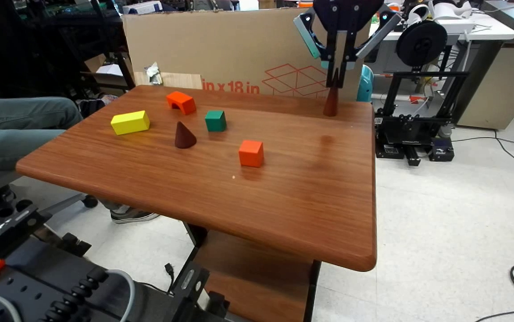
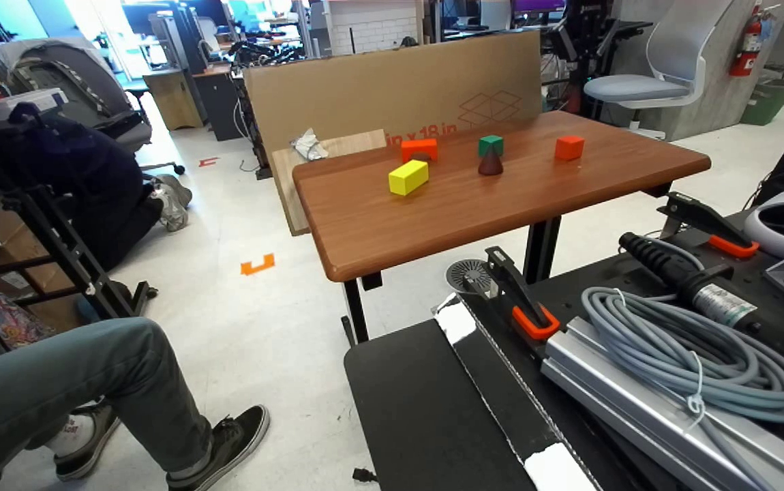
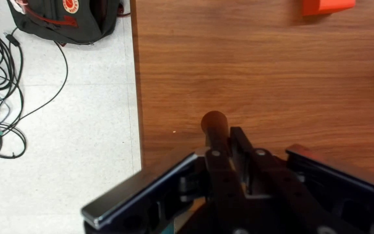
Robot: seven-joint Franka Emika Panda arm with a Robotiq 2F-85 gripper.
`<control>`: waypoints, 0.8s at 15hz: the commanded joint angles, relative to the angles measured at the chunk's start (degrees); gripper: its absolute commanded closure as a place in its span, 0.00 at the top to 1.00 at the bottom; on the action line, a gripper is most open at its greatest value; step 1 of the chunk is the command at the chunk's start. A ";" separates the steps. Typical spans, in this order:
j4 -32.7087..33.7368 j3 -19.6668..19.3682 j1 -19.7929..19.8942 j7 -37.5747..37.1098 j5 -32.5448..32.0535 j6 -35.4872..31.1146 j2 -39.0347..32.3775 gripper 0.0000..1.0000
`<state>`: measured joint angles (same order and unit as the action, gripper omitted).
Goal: Move the sharp cone to the right
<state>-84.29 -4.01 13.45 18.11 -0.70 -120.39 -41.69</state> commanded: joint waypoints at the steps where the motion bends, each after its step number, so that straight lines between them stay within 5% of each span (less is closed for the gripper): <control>1: 4.08 0.44 0.64 -0.42 0.26 0.41 -2.86 0.03; 12: 7.96 0.57 0.32 -1.91 0.20 0.87 -6.71 0.03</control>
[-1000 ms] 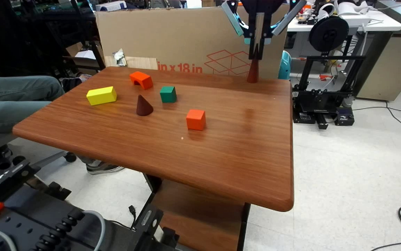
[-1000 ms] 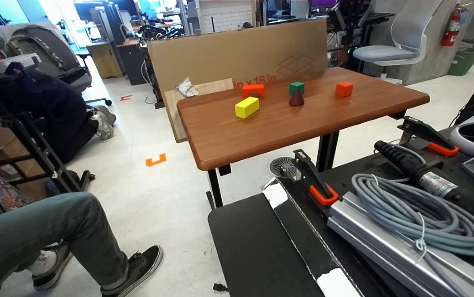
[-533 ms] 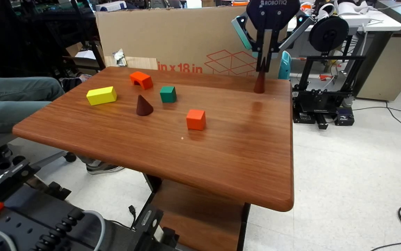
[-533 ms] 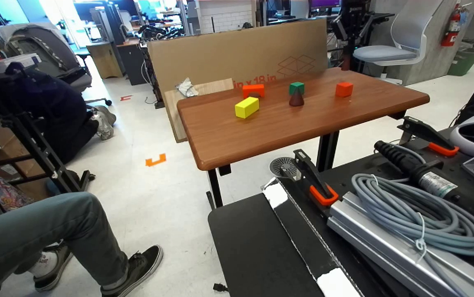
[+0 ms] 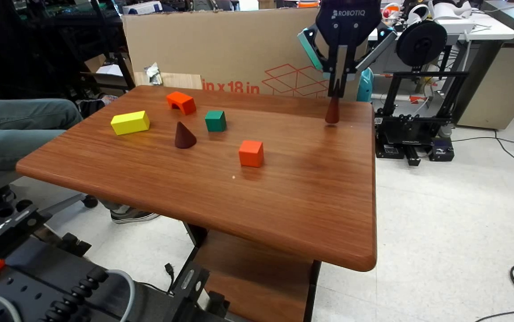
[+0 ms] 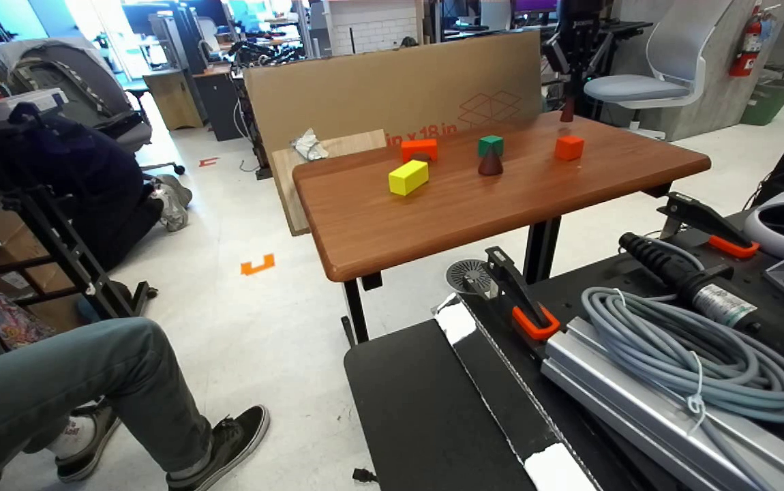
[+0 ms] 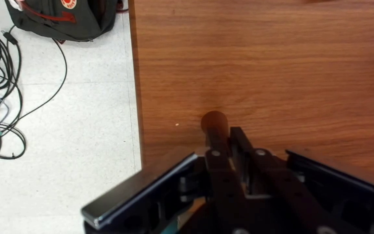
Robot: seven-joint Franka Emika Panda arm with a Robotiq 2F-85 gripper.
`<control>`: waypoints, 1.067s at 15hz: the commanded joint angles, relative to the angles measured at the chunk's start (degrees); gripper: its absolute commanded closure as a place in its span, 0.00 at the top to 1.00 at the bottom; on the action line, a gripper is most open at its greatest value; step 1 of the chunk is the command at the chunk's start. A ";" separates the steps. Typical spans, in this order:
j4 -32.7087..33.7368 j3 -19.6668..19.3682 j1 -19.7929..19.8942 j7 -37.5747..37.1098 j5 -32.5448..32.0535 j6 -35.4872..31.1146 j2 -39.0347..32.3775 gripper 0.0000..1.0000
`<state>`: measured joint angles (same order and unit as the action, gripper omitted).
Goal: Move the sharp cone to the right
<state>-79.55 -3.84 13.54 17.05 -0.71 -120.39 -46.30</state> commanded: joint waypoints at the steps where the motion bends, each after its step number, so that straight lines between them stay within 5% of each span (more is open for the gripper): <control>1: 3.48 0.42 0.22 -0.90 0.19 0.86 -2.37 0.03; 3: 3.81 0.41 0.15 -1.09 0.09 0.86 -2.71 0.11; 4: 4.03 0.38 0.11 -1.21 0.04 0.93 -2.85 0.37; 6: 4.20 0.31 0.09 -1.49 0.01 1.13 -2.84 0.44; 13: -1.39 0.05 -1.76 -1.36 -1.62 0.11 9.64 0.96; 15: 0.56 -0.24 -2.18 -2.76 -1.34 5.44 12.74 1.00; 16: 2.63 0.20 -1.54 -1.43 -1.00 1.91 8.04 0.93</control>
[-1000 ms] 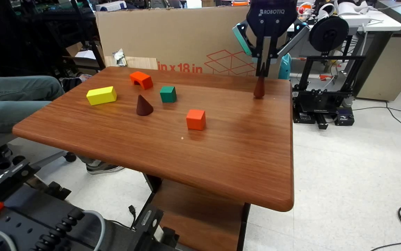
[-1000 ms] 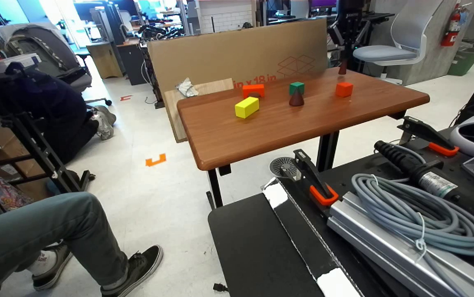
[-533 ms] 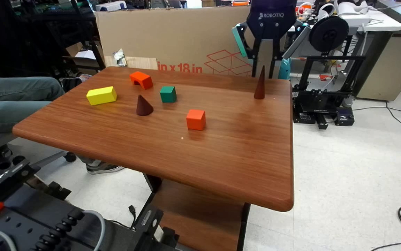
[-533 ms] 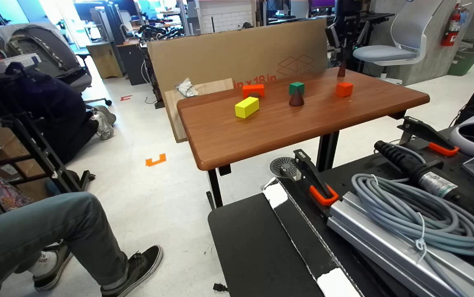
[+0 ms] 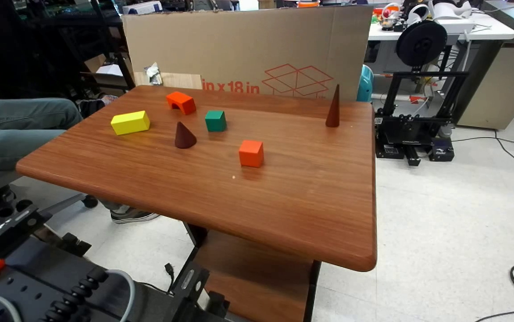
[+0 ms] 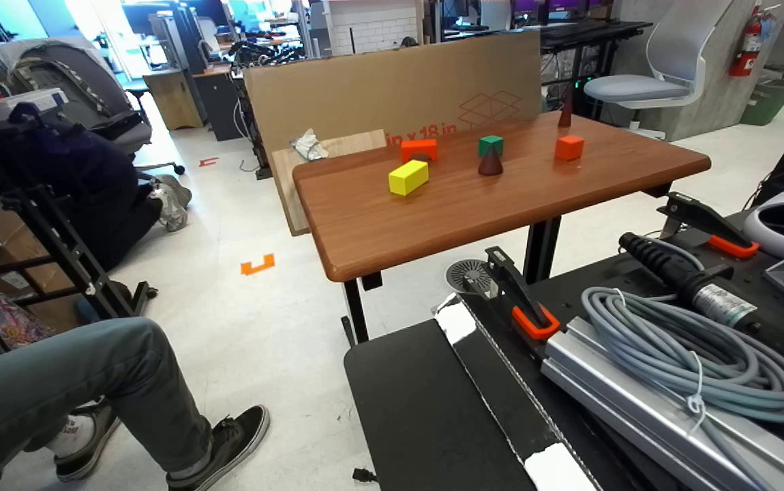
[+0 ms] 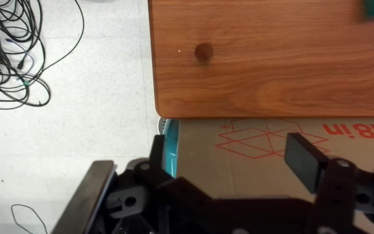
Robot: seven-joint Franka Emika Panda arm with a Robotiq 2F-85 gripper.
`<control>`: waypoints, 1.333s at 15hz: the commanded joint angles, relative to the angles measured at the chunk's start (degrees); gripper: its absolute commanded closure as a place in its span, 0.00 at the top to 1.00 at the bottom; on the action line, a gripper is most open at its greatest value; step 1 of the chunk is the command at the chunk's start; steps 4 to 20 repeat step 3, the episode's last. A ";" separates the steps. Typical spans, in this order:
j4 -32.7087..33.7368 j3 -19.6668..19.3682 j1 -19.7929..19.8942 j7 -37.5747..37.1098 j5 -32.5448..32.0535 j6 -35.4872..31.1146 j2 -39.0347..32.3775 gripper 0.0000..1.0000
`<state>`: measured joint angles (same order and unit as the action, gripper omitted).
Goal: Move the sharp cone to the right
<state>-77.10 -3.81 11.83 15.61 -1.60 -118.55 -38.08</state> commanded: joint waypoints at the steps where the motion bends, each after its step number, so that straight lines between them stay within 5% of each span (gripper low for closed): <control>1: 0.22 0.11 0.00 -0.26 -0.06 1.93 1.85 0.99; 20: -0.16 0.05 -0.11 -0.43 -0.01 3.38 4.01 1.00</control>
